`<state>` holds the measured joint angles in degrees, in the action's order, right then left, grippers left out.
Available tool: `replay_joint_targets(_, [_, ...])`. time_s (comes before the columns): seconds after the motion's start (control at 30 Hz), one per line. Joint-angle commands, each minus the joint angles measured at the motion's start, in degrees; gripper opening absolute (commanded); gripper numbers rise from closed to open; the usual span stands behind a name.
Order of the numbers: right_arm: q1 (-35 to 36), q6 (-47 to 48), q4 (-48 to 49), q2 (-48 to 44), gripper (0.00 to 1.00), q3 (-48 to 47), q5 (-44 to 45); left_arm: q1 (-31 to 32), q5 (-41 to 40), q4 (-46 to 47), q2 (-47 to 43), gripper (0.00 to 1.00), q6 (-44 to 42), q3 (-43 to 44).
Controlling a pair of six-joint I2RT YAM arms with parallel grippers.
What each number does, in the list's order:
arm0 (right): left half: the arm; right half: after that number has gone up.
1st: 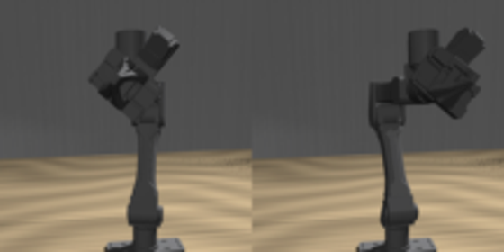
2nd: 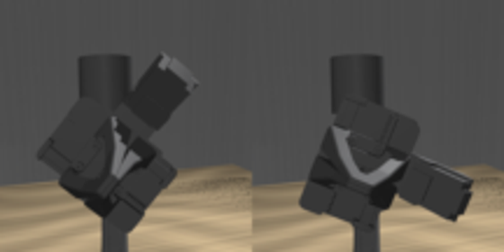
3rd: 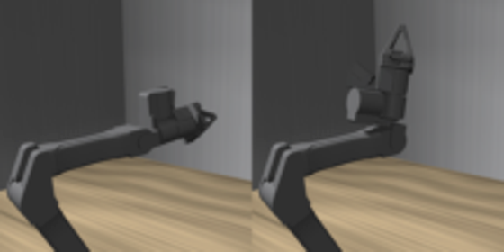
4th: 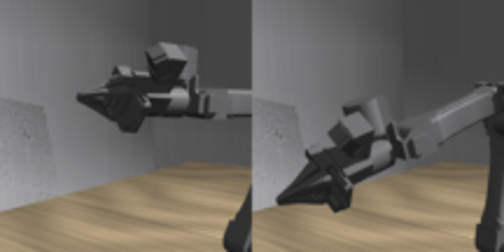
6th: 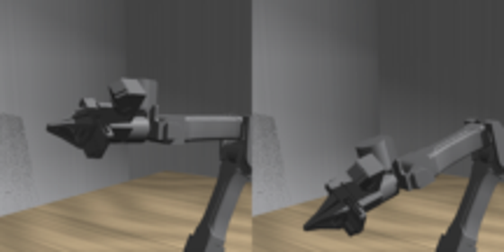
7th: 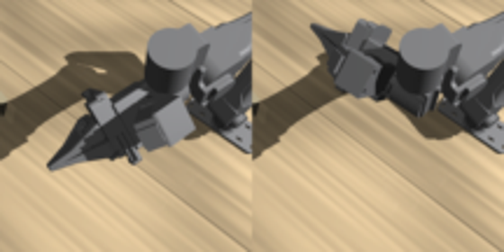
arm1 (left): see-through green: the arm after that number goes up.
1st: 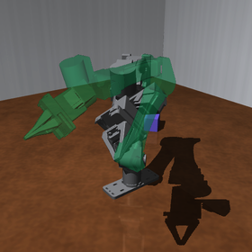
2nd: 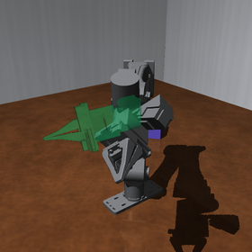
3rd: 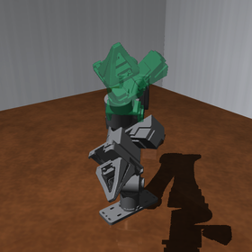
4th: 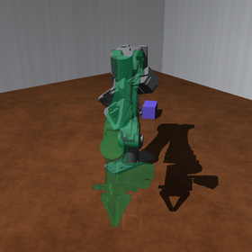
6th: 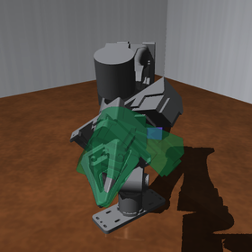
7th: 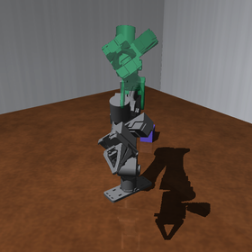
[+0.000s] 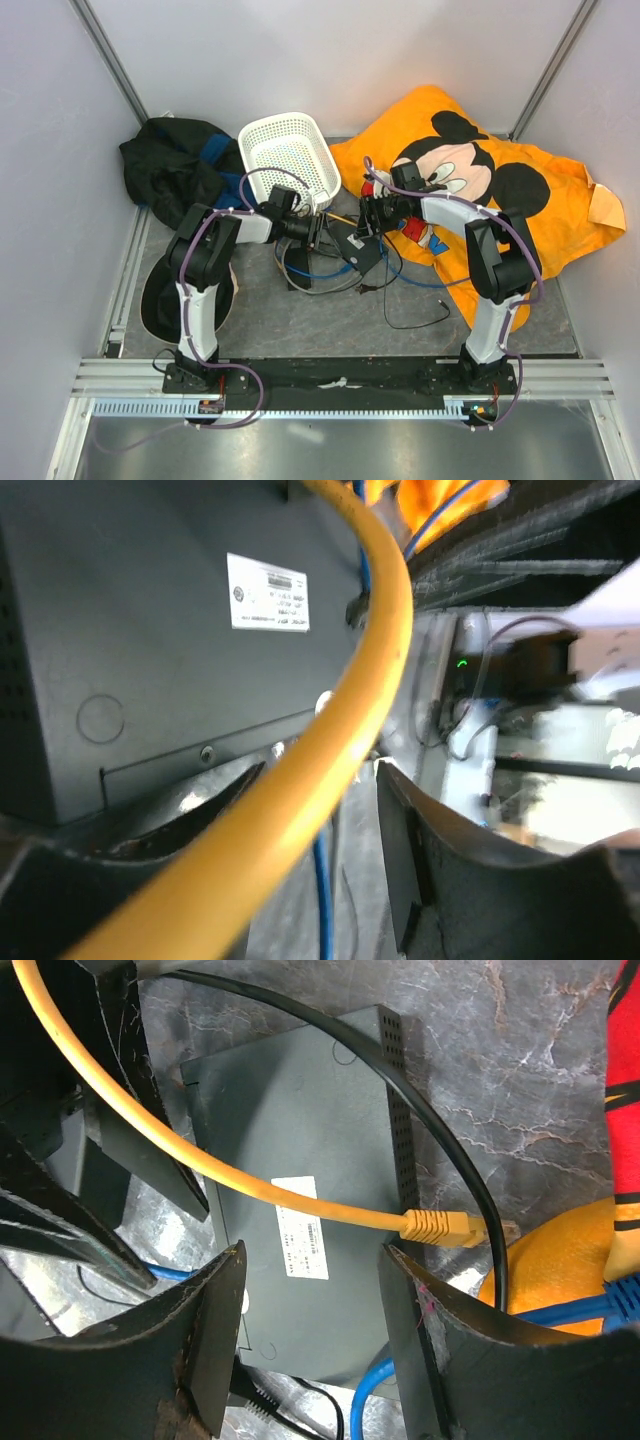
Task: Pull the plug from the switch port
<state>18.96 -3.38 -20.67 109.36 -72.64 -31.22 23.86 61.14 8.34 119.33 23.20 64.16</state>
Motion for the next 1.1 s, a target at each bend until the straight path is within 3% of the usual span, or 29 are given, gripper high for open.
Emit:
replay_joint_targets(0.0, [-0.5,1.4,-4.0,3.4,0.65,1.1,2.9,0.8,-9.1,-5.3,-0.9,0.53,-12.0,-1.0])
replay_joint_targets(0.27, [-0.6,1.4,-5.3,4.5,0.66,0.8,2.9,3.3,-12.0,-20.1,-3.0,0.53,-25.7,2.5])
replay_joint_targets(0.5, [-0.6,1.6,-6.2,4.1,0.67,0.7,2.0,1.6,-13.5,-25.4,-13.1,0.53,-28.0,-5.9])
replay_joint_targets(0.7, [-0.6,2.1,-6.8,3.6,0.68,0.7,2.8,-0.4,-19.3,-32.0,-13.7,0.54,-26.7,-3.9])
replay_joint_targets(0.8, [-0.6,2.4,-6.9,3.0,0.69,0.9,2.7,-0.6,-13.1,-27.3,-14.7,0.55,-25.0,-5.3])
replay_joint_targets(0.87, [-0.7,2.3,-6.9,2.9,0.69,1.0,2.1,-0.5,-8.3,-19.4,-13.1,0.55,-21.7,-5.0])
replay_joint_targets(1.07, [-0.8,2.5,-7.0,2.6,0.69,1.4,2.0,0.4,-7.1,-12.5,-1.8,0.52,-13.9,4.5])
